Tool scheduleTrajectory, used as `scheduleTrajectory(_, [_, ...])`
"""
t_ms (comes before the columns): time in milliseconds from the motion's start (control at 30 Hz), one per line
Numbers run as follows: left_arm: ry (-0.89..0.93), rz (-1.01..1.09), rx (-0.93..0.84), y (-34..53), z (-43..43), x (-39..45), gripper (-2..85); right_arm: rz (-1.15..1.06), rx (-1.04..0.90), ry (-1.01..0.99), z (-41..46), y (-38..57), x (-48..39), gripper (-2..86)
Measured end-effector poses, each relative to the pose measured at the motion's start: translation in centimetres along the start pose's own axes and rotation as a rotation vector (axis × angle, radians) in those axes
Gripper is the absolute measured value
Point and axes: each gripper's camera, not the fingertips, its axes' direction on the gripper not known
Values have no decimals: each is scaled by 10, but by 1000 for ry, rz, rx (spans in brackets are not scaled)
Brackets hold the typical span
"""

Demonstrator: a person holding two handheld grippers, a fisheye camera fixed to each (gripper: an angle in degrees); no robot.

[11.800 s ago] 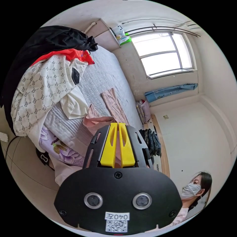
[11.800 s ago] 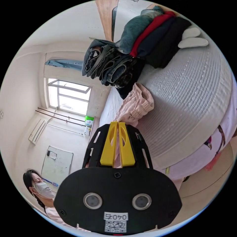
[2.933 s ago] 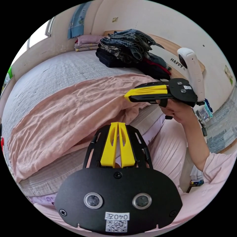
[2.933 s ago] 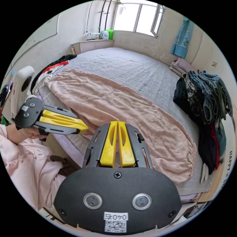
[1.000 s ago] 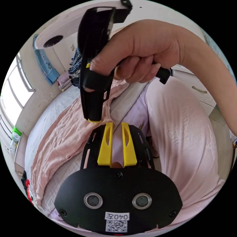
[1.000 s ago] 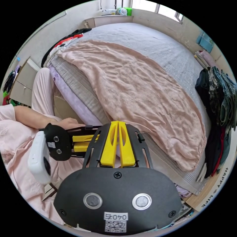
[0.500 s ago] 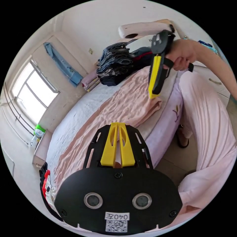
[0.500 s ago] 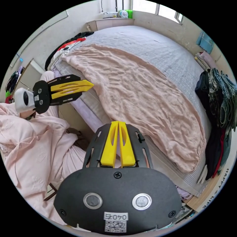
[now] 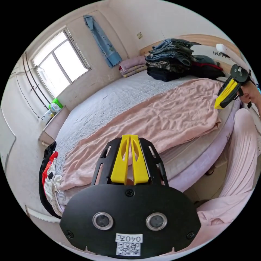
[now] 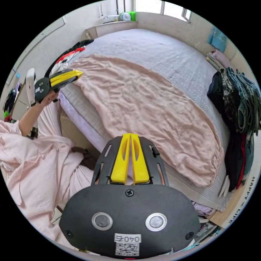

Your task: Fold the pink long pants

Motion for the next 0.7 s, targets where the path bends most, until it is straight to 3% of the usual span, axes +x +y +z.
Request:
scheduleTrajectory(67, [-12,-47,-78,-7,19,-20,-9,14,-21,-16,11,-14,6,-10])
scheduleTrajectory(167, [69,-133,-331,-5,65,-59,-9,-21,-129,-24,31,-16,6,-10])
scheduleTrajectory(233, [174,-180,-317,-2,66,-88,-9,-13,-169,-3,33,-10,8,-10])
scheduleTrajectory(367, [-62,-402,-242,1,33,-178,-9,21,20,-65,-11,-3,13,-9])
scheduleTrajectory(500, [-174,-603,-373,21,43,-270,-9,-28,100,-117,-17,-27,3,-10])
scheduleTrajectory(700, [-143,-733,-565,43,90,-348,-9,-128,44,-148,27,-80,-34,-9])
